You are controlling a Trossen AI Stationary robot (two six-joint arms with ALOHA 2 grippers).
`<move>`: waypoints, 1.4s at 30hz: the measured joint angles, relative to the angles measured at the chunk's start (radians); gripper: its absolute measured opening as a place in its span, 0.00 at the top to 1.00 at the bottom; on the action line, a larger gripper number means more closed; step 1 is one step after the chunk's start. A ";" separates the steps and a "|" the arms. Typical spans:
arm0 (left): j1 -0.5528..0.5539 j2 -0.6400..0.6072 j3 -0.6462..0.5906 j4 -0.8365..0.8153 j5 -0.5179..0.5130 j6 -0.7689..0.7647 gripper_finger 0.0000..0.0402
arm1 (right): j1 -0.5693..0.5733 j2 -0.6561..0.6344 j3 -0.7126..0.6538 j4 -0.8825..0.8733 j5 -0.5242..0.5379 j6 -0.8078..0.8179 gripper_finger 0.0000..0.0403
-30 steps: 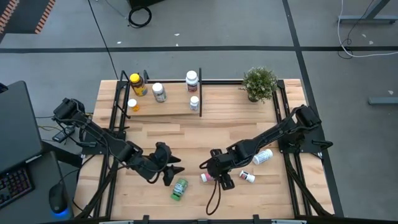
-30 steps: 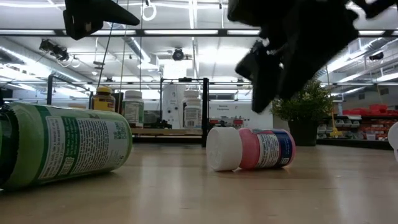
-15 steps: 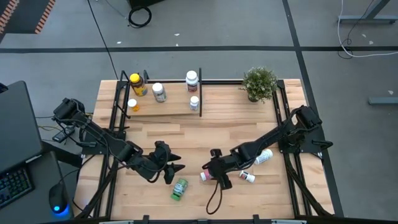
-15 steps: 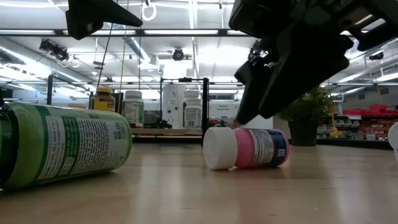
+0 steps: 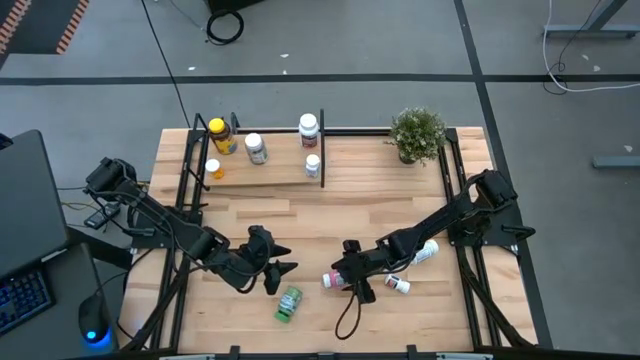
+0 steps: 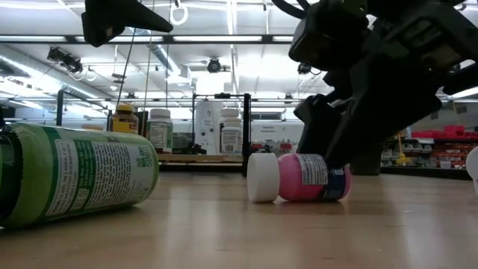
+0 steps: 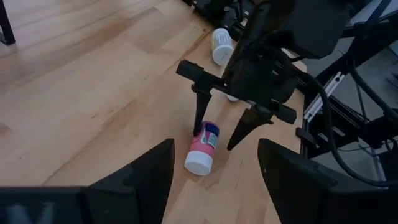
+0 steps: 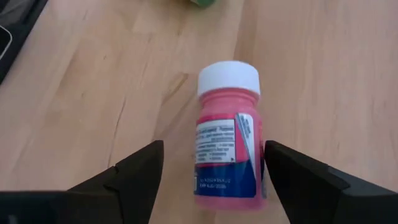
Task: Pick and place medicine bottles onto shelf by color
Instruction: Put the pink medicine bottle on the shelf
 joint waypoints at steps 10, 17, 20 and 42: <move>0.023 0.000 0.000 0.000 -0.005 0.003 0.41 | -0.004 0.014 -0.003 0.008 0.052 -0.001 0.35; 0.041 0.000 0.001 0.008 -0.009 0.010 0.41 | -0.005 0.051 -0.003 0.033 0.055 -0.001 0.36; 0.045 0.000 0.001 0.009 -0.010 0.010 0.41 | -0.006 0.051 -0.004 0.027 0.068 0.009 0.38; 0.070 -0.045 -0.001 0.136 -0.069 0.266 0.41 | -0.008 -0.022 -0.004 0.123 0.140 0.035 0.55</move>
